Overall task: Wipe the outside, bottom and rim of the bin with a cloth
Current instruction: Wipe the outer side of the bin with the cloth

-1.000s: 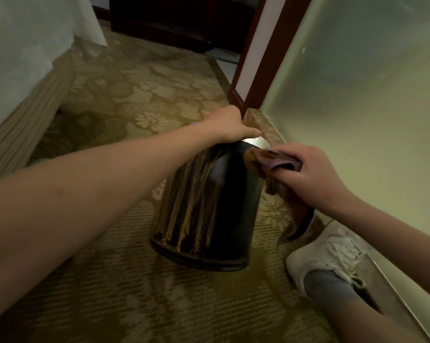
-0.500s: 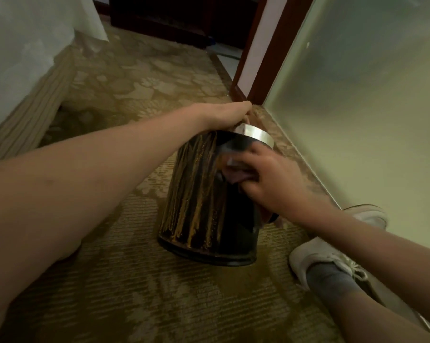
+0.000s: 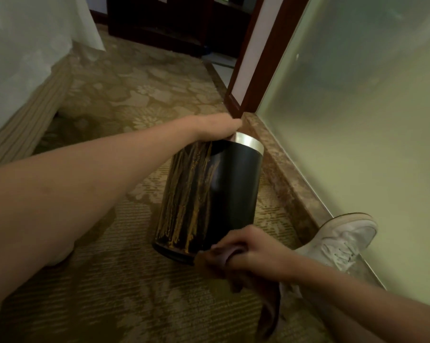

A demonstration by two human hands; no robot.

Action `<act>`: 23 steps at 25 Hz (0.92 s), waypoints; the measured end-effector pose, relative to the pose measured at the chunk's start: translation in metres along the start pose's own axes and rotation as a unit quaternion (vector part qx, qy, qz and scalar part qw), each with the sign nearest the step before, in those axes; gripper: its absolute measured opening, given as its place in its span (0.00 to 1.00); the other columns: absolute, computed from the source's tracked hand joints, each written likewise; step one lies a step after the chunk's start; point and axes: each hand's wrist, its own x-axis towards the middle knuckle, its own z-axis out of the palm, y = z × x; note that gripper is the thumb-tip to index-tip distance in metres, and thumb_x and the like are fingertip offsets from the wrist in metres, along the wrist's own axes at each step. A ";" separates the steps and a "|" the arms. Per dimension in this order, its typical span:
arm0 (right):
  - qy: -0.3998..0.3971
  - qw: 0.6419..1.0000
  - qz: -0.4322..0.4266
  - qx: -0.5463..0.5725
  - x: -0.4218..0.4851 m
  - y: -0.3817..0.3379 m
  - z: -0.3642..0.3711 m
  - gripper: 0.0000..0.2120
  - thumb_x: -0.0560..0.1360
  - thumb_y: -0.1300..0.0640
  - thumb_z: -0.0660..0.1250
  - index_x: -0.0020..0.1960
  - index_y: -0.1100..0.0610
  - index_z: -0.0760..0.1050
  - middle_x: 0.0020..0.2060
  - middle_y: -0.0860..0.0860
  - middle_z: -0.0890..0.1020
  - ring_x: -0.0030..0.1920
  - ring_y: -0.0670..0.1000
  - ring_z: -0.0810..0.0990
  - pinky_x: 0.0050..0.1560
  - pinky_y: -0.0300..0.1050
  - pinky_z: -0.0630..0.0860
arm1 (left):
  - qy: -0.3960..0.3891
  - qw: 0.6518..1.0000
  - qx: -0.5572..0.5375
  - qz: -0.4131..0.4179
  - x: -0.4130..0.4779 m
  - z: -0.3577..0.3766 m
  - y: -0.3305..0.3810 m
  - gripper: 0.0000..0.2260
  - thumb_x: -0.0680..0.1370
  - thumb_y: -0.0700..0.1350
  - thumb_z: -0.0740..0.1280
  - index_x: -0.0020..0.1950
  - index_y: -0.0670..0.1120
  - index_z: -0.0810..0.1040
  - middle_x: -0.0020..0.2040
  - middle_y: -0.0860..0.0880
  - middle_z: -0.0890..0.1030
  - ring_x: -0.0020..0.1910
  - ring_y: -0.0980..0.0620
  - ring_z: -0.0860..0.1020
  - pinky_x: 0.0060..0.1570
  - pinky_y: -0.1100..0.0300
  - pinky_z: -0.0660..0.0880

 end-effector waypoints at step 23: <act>0.193 0.880 -0.101 -0.422 0.014 -0.005 0.022 0.21 0.68 0.44 0.71 0.60 0.46 0.77 0.50 0.46 0.76 0.45 0.48 0.78 0.30 0.38 0.66 | -0.059 0.991 -0.118 -0.021 -0.008 0.001 -0.001 0.13 0.80 0.44 0.58 0.61 0.44 0.78 0.55 0.47 0.79 0.54 0.49 0.78 0.53 0.55 0.75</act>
